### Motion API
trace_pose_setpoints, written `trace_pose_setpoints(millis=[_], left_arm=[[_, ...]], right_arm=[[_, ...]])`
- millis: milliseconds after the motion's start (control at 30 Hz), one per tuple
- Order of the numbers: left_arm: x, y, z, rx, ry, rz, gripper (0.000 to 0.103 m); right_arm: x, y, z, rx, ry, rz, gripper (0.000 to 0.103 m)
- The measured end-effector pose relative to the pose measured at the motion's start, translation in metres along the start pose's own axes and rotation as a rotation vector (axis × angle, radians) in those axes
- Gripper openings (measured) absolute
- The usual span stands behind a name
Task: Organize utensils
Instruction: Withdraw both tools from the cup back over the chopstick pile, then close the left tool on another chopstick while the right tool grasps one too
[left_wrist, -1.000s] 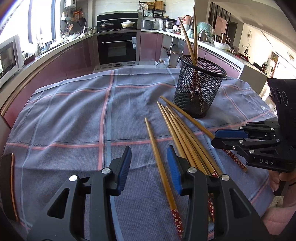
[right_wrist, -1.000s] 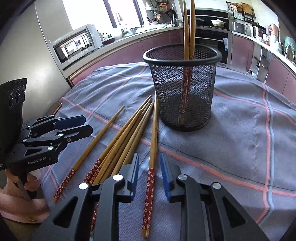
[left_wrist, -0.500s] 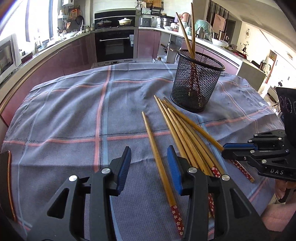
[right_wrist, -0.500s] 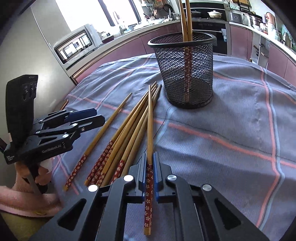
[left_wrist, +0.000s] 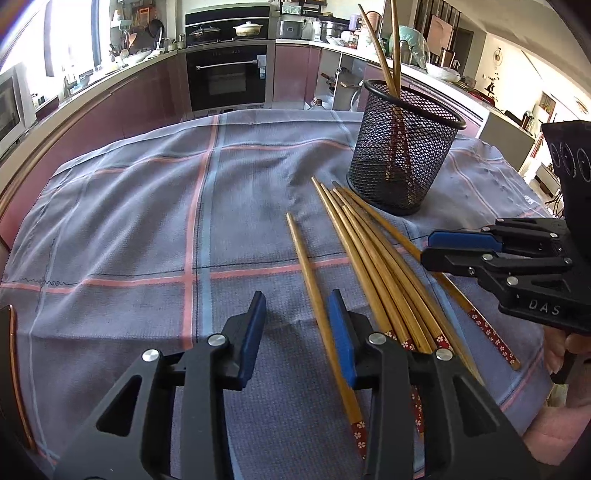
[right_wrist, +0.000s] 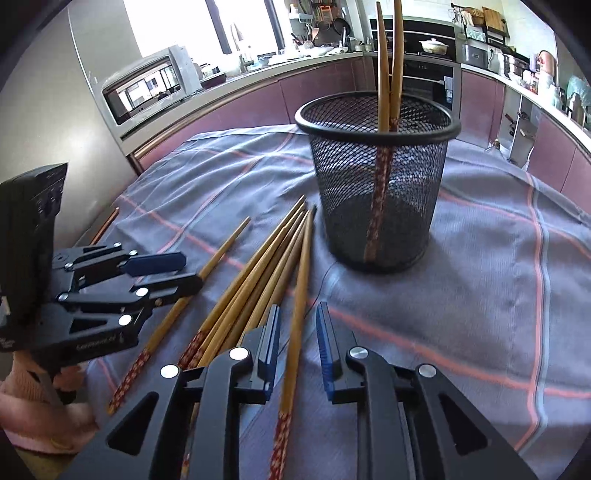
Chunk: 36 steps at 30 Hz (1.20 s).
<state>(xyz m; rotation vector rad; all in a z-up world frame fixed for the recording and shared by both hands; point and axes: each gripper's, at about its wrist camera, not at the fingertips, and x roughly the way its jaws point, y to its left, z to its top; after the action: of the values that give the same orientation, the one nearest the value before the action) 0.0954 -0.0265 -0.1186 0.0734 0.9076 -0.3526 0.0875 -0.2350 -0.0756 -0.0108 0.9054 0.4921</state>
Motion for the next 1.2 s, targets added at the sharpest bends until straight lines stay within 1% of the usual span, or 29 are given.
trace_pose_setpoints(millis=[233, 300, 433, 500, 633, 767, 867, 900, 1200], left_arm=[[0.007, -0.001, 0.006, 0.003, 0.013, -0.004, 0.034], [0.009, -0.002, 0.008, 0.003, 0.015, -0.001, 0.031], [0.013, -0.004, 0.012, 0.005, 0.017, 0.002, 0.029], [0.013, -0.005, 0.012, 0.006, 0.017, 0.004, 0.027], [0.016, -0.007, 0.014, 0.007, 0.018, 0.010, 0.022], [0.016, -0.007, 0.014, 0.005, 0.017, 0.012, 0.020], [0.016, -0.007, 0.014, -0.003, 0.017, 0.008, 0.012], [0.017, -0.007, 0.014, -0.004, 0.018, 0.006, 0.011], [0.015, -0.008, 0.012, -0.017, 0.017, -0.009, 0.007]], right_arm=[[0.013, 0.002, 0.011, -0.020, 0.018, -0.011, 0.018], [0.017, 0.004, 0.012, -0.023, 0.026, -0.017, 0.016], [0.020, 0.006, 0.011, -0.033, 0.028, -0.030, 0.015], [0.020, 0.006, 0.011, -0.038, 0.026, -0.039, 0.012], [0.021, 0.005, 0.011, -0.024, 0.021, -0.030, 0.007], [0.021, 0.004, 0.010, -0.018, 0.017, -0.026, 0.007], [0.020, 0.003, 0.009, -0.014, 0.015, -0.023, 0.007], [0.019, 0.003, 0.009, -0.012, 0.014, -0.021, 0.007], [0.009, 0.001, 0.008, -0.005, -0.010, 0.000, 0.006]])
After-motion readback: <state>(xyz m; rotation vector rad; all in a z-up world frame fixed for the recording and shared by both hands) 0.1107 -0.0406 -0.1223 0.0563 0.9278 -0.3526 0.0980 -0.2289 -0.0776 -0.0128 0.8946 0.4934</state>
